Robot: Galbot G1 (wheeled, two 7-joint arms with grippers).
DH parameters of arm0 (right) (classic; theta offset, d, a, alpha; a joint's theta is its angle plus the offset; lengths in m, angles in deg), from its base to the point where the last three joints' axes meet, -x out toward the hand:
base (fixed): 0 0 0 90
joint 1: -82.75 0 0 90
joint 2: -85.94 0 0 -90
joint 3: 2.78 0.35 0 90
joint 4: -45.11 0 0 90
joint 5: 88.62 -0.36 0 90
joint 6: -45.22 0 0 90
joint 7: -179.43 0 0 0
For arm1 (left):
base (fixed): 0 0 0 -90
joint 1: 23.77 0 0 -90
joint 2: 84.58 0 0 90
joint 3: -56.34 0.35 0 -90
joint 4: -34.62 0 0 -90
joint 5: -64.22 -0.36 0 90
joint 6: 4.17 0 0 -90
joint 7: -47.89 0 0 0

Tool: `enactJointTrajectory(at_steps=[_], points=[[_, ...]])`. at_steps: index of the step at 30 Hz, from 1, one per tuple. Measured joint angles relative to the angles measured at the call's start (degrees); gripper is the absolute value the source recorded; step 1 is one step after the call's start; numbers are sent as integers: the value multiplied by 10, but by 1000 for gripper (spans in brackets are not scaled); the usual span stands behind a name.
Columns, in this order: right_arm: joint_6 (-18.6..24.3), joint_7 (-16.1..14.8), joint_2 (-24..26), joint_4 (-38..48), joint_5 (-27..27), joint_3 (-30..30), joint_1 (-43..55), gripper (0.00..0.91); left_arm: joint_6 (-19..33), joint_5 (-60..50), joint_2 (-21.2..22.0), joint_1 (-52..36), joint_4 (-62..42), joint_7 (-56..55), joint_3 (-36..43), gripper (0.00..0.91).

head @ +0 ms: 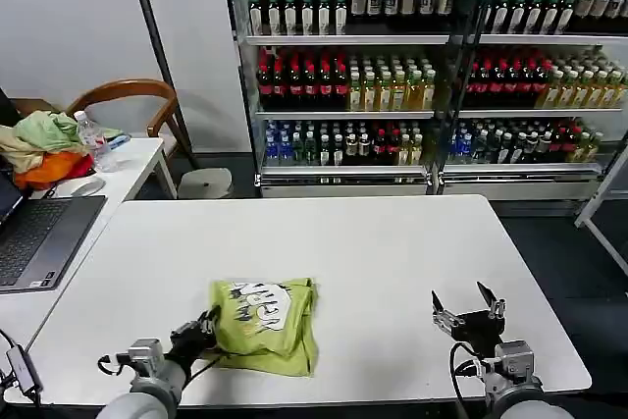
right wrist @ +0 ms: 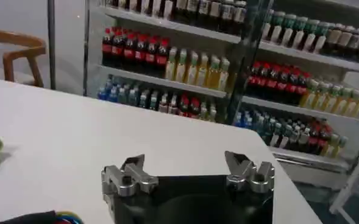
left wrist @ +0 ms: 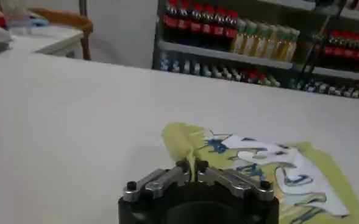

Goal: Fold and organize the clothes.

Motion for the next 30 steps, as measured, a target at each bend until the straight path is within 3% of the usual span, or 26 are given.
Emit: enactJointTrajectory(at_steps=[19,25,30], points=[[21,-3,-3,18,-2,-17,20,907,-65,99,-93,73,31,26,-308,40],[22,-3,1,8,0,-5,5,907,-55,51,-52,64,89,50,-278,40],[22,-3,5,0,-1,12,-9,907,-28,-54,14,52,98,82,-163,40]])
